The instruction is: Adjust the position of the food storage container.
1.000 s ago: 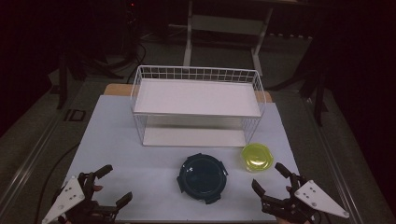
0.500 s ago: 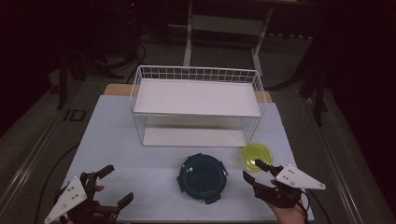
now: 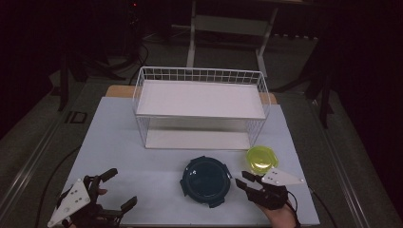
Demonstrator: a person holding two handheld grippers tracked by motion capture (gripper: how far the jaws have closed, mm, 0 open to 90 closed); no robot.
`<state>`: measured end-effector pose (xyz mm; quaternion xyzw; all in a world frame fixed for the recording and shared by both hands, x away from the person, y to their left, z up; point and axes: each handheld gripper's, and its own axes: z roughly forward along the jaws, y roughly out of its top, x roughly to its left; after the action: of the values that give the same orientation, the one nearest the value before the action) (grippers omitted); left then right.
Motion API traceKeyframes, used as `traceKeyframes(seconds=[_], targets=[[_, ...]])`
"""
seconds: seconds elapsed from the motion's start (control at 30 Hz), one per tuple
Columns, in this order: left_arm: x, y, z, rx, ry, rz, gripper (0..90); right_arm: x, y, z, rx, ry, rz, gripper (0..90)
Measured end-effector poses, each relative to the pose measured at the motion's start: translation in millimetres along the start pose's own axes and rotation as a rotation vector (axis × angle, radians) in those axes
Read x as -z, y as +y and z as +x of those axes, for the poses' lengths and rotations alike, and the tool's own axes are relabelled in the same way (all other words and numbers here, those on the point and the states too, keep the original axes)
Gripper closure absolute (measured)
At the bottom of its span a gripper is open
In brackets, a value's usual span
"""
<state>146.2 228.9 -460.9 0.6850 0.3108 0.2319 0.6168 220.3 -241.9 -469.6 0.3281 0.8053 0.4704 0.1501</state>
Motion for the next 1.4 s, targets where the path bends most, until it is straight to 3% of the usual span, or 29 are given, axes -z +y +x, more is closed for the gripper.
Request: traceKeyframes(seconds=[0.27, 0.43, 0.57, 1.07, 1.4], targets=[[-0.5, -0.8, -0.3, -0.003, -0.002, 0.004, 0.0, -12.8, -10.3, 7.9, 0.022, 0.037, 0.070, 75.8], [-0.7, -1.2, 0.2, -0.002, -0.003, 0.007, 0.0, -14.8, -14.0, 12.1, 0.040, 0.049, 0.114, 89.8], [-0.7, -1.4, 0.5, -0.002, -0.002, 0.006, 0.0, -18.0, -16.7, 14.7, 0.052, 0.060, 0.140, 90.0], [-1.6, -1.4, 0.7, -0.003, -0.004, 0.008, 0.0, -23.5, -14.0, 17.6, 0.043, 0.102, 0.144, 90.0], [-1.7, -1.8, 0.8, -0.002, -0.006, 0.008, 0.0, -38.8, -6.3, 32.6, 0.059, 0.161, 0.138, 90.0]])
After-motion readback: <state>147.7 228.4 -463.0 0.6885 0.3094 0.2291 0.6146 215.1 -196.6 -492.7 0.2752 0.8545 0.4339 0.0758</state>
